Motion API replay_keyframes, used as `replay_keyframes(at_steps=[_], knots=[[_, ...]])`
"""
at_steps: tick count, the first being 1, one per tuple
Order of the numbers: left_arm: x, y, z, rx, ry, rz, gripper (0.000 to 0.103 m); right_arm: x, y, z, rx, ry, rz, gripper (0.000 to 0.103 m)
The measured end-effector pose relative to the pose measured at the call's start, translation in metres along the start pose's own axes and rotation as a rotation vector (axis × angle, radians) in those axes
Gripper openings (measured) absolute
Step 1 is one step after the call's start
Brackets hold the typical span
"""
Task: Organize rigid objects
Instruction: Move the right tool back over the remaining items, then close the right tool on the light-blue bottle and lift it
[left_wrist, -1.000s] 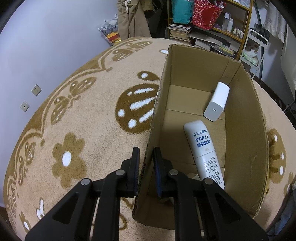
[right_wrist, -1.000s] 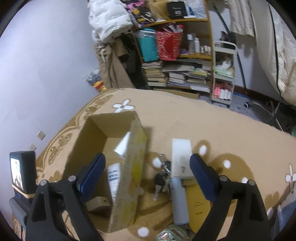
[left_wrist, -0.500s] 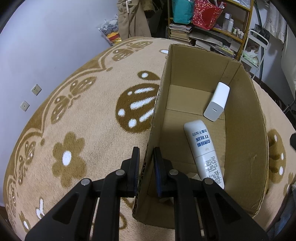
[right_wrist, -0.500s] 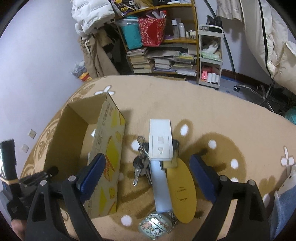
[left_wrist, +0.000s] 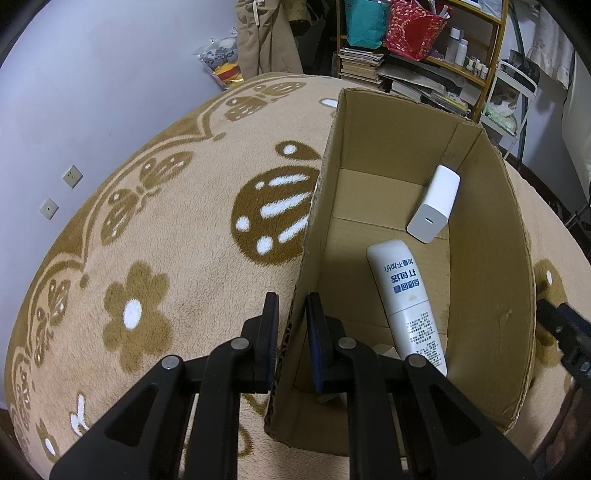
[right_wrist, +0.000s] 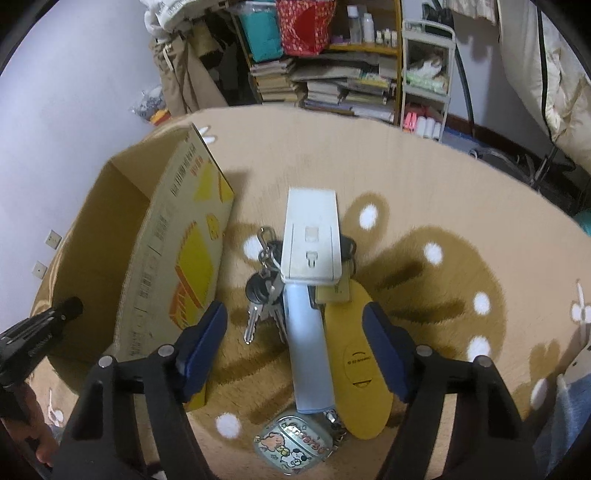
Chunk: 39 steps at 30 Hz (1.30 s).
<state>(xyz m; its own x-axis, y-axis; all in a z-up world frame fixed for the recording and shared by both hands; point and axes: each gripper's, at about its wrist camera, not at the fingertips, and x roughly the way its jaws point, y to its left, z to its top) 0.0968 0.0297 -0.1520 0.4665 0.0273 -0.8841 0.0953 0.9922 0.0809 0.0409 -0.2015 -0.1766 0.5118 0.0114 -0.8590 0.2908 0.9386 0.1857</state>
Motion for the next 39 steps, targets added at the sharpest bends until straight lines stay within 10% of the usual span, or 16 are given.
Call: replay_keyframes(at_steps=[26,39], knots=[[0.0,0.001,0.0,-0.002,0.001,-0.001,0.014,0.061,-0.012,-0.027,0.112,0.186,0.172,0.056],[0.001,0.001,0.0,-0.002,0.001,-0.001,0.014,0.064,0.004,-0.031,0.101,0.152,0.021,0.029]])
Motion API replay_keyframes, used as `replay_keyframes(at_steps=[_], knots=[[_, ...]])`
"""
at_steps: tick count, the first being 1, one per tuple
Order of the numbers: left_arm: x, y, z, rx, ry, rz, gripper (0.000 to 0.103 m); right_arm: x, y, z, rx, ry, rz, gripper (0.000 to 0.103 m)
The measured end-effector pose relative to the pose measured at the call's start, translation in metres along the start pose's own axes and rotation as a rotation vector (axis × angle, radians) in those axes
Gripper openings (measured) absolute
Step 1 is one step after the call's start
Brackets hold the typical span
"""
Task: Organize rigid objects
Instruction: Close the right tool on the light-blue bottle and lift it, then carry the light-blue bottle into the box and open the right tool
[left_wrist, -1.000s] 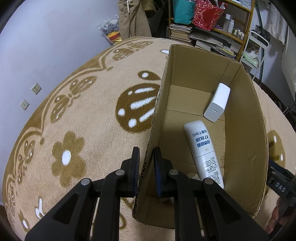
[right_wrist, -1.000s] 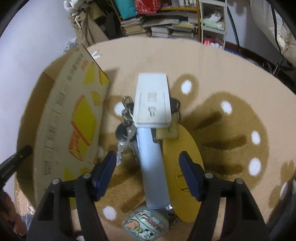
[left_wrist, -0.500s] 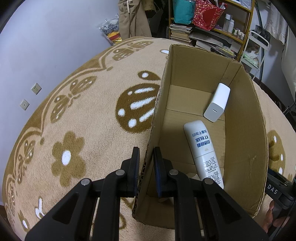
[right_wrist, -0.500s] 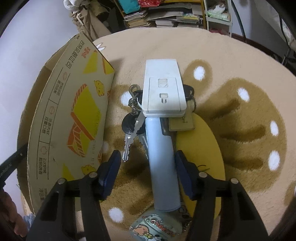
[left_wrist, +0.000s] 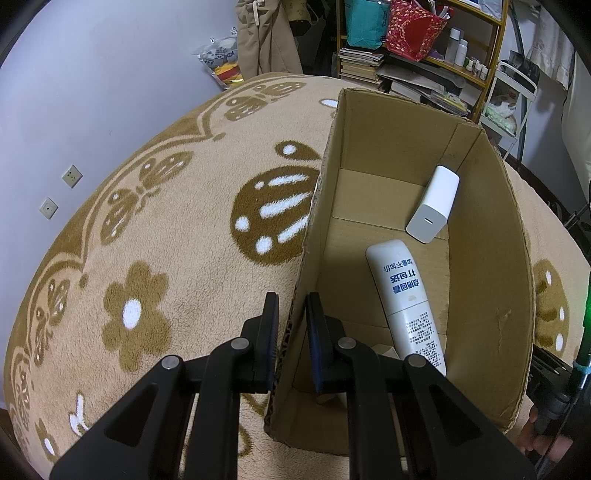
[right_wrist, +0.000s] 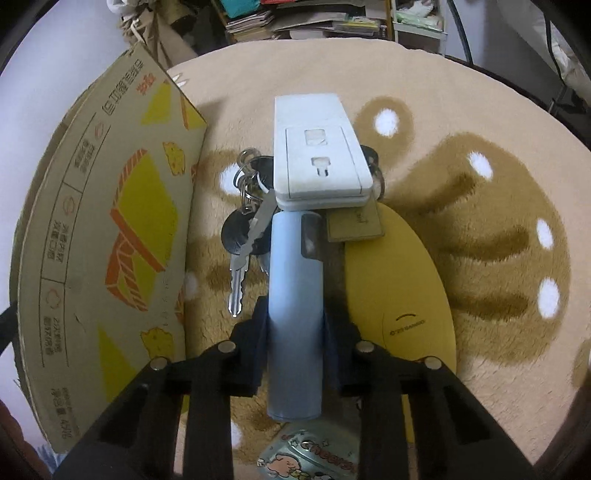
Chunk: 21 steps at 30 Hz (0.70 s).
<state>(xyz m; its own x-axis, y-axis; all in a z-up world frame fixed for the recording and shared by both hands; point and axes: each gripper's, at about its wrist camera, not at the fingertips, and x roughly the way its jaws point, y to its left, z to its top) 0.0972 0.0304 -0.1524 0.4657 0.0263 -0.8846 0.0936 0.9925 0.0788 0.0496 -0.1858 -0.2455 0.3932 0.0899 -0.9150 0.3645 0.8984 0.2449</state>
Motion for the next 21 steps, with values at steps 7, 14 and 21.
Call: replay_keyframes(at_steps=[7,14,21], knots=[[0.0,0.0,0.001,-0.003,0.001,-0.002,0.014,-0.027,0.005,0.003,-0.022,-0.063,0.029,0.029],[0.0,0.0,0.001,-0.001,0.001,0.0,0.014,-0.073,0.017,0.009,-0.03,-0.185,0.067,0.029],[0.0,-0.001,0.001,-0.002,0.0,0.0,0.014,-0.101,0.019,0.018,-0.043,-0.266,0.074,0.029]])
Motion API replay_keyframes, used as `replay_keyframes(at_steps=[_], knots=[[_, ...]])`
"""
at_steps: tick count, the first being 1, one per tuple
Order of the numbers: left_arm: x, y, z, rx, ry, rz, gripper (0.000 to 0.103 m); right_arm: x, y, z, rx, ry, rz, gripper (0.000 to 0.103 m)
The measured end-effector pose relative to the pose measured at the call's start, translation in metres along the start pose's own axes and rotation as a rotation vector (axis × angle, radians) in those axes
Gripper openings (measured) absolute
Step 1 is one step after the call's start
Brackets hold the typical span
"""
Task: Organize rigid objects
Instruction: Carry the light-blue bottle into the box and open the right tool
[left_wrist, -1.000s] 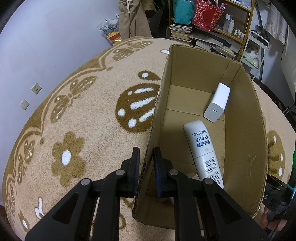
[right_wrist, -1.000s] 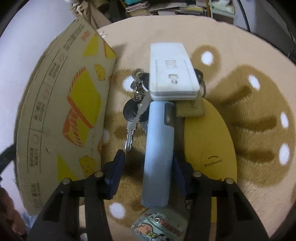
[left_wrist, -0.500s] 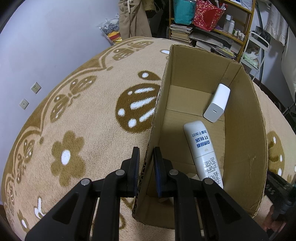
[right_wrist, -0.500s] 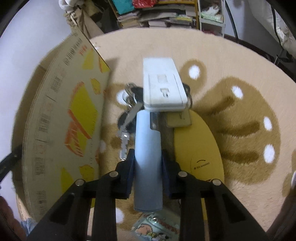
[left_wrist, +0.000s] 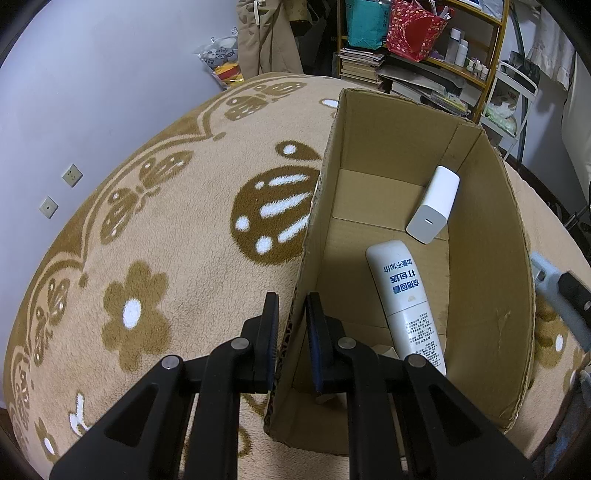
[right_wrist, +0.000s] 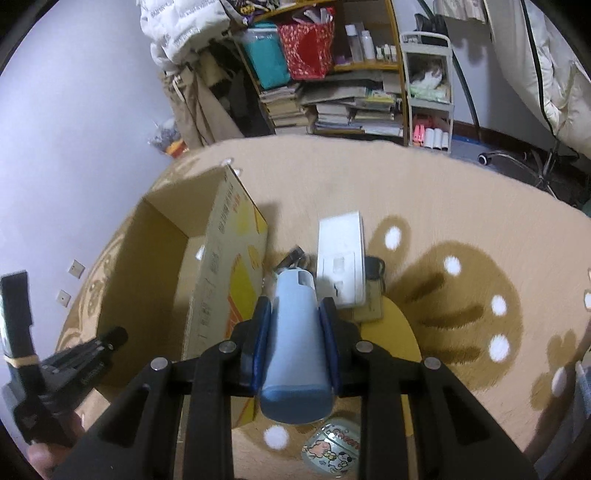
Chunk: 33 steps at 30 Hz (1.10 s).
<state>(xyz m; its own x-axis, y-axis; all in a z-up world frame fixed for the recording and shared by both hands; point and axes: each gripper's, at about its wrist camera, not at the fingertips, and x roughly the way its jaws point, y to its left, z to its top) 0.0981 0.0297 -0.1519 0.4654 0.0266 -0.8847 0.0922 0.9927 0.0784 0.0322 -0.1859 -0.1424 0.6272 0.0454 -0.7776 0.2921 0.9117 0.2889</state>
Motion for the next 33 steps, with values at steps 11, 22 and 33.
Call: replay_keyframes(at_steps=[11,22,33], knots=[[0.0,0.0,0.0,-0.001,0.0,0.0,0.014,-0.033,0.001,0.027,0.03,-0.127,0.041,0.029],[0.0,0.0,0.0,0.001,-0.001,0.001,0.014,-0.048,0.042,0.033,-0.051,-0.242,0.184,0.029],[0.0,0.0,0.0,-0.006,0.002,-0.008,0.014,0.001,0.069,0.014,-0.112,-0.131,0.187,0.029]])
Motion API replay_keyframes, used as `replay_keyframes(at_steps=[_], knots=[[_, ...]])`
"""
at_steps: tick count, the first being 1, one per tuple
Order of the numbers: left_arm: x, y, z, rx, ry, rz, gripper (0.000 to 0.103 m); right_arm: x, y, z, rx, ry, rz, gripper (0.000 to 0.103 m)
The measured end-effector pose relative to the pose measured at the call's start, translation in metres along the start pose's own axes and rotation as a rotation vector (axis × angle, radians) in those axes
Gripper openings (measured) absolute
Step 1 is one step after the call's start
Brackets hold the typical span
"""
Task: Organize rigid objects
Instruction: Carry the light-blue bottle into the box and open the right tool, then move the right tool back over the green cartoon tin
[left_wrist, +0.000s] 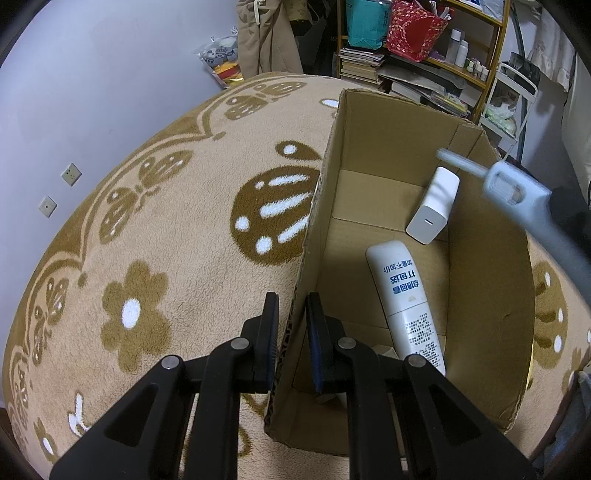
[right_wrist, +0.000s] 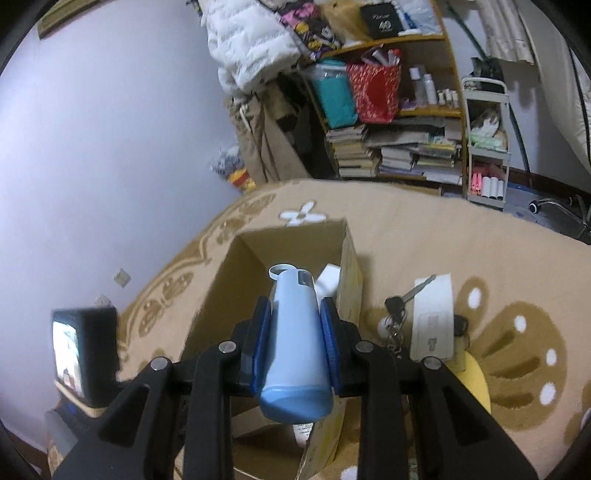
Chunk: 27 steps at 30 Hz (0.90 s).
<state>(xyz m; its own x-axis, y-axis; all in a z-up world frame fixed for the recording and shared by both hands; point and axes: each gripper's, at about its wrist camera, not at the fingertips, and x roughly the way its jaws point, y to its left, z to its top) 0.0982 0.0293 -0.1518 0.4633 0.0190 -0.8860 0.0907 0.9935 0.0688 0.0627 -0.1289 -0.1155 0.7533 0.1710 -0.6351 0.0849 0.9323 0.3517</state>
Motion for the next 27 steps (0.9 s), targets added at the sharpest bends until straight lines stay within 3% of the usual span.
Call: replay_keyframes(at_steps=[5,8,13,17,23,25,27], knots=[[0.0,0.001,0.0,-0.01,0.001,-0.007,0.014,0.018,0.008,-0.004,-0.046,0.048,-0.018,0.029],[0.001,0.003,0.001,-0.02,0.003,-0.015,0.014,0.024,0.019,-0.006,-0.139,0.094,-0.038,0.029],[0.002,0.002,0.001,-0.009,-0.001,-0.005,0.014,0.031,0.023,-0.012,-0.143,0.143,-0.055,0.029],[0.002,0.001,0.001,-0.015,0.0,-0.01,0.014,0.021,0.032,-0.012,-0.209,0.089,-0.07,0.029],[0.006,0.001,-0.001,-0.006,0.005,-0.006,0.014,0.003,0.032,0.002,-0.202,0.035,-0.086,0.03],[0.006,0.002,0.0,-0.011,0.007,-0.01,0.014,-0.004,0.03,0.004,-0.218,0.009,-0.13,0.038],[0.006,0.002,0.0,-0.011,0.007,-0.011,0.014,-0.009,0.024,0.007,-0.209,-0.001,-0.134,0.056]])
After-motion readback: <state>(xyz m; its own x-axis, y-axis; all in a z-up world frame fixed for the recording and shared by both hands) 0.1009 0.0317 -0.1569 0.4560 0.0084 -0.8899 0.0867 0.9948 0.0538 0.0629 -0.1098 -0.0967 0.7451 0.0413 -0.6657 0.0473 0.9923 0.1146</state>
